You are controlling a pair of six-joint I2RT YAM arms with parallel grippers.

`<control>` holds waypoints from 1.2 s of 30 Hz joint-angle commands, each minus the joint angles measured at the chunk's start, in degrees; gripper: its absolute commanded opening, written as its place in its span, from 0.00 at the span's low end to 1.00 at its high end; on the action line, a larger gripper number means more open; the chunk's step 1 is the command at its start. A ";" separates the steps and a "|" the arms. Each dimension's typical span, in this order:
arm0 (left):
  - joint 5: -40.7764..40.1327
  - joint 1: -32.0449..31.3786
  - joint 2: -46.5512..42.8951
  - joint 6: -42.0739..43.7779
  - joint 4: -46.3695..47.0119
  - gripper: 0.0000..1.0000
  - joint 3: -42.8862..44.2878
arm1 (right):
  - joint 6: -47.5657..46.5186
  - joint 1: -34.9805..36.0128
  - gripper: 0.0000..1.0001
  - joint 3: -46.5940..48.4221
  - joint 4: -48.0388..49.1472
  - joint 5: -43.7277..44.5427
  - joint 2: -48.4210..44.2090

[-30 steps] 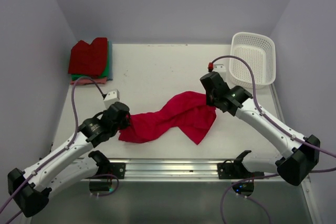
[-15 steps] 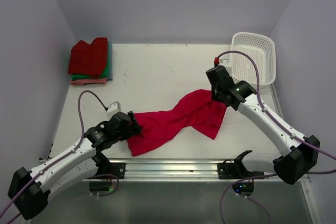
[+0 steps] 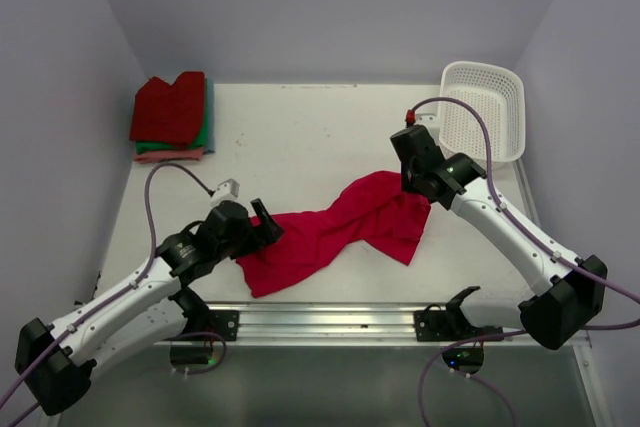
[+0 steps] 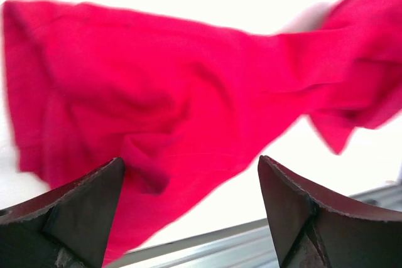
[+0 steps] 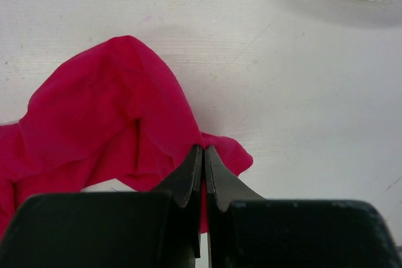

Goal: Fold and stack the t-shirts

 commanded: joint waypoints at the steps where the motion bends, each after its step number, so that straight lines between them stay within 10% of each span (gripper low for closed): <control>1: -1.02 -0.86 -1.10 -1.27 0.38 0.91 4.49 | -0.63 -0.28 0.00 -0.02 1.27 0.50 -0.15; 10: 1.78 -1.48 -0.56 -4.35 1.79 0.94 -1.05 | -0.63 -0.45 0.00 -0.37 1.53 0.41 -0.15; 21: -8.06 -3.94 -1.19 -4.35 -20.01 0.94 6.43 | -0.01 -0.63 0.00 -1.86 2.15 -1.34 -0.68; 36: -9.12 -3.68 6.64 -1.45 -8.86 0.88 2.65 | 0.08 -0.98 0.00 -3.80 4.43 -3.64 -1.73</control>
